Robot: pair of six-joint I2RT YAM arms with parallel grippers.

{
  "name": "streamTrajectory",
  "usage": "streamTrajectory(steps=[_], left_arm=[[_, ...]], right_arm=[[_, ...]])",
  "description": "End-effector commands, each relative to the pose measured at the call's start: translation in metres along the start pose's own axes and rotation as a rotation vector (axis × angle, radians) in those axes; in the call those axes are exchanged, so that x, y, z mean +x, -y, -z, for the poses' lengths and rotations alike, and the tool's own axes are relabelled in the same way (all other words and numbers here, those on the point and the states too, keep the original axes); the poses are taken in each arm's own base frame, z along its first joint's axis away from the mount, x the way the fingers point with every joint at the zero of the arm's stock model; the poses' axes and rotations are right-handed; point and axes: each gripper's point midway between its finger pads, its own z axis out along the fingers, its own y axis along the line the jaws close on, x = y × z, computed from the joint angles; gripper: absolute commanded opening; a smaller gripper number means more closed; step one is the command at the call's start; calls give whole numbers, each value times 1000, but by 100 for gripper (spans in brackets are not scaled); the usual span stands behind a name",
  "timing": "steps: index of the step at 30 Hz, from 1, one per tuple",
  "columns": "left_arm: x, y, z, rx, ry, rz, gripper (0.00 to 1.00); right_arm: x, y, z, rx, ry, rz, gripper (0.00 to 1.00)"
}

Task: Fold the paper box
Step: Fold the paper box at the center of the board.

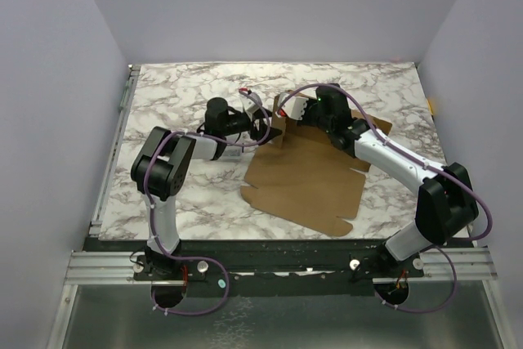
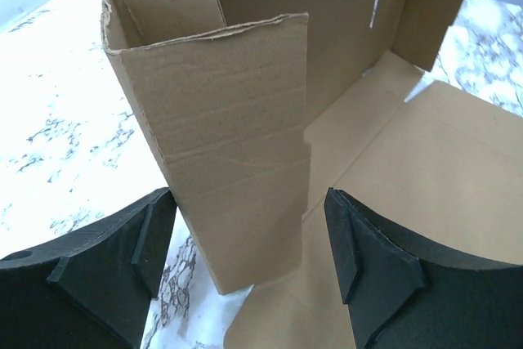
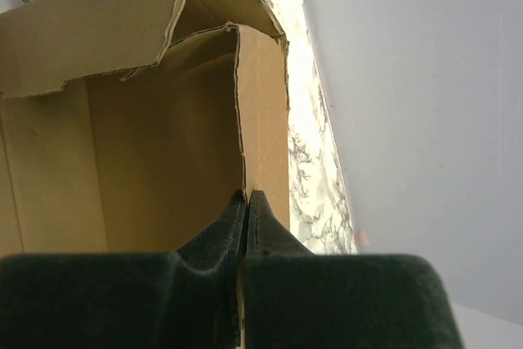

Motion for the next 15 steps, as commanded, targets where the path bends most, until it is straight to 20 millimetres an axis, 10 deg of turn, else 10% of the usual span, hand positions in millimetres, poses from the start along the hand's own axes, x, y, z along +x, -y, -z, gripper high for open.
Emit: streamTrajectory(steps=[1,15], left_arm=[[-29,0,-7,-98,94,-13,80],[-22,-2,-16,-311,90,8,65]], right_arm=[[12,-45,-7,-156,-25,-47,1],[12,-46,-8,-161,-31,-78,1]])
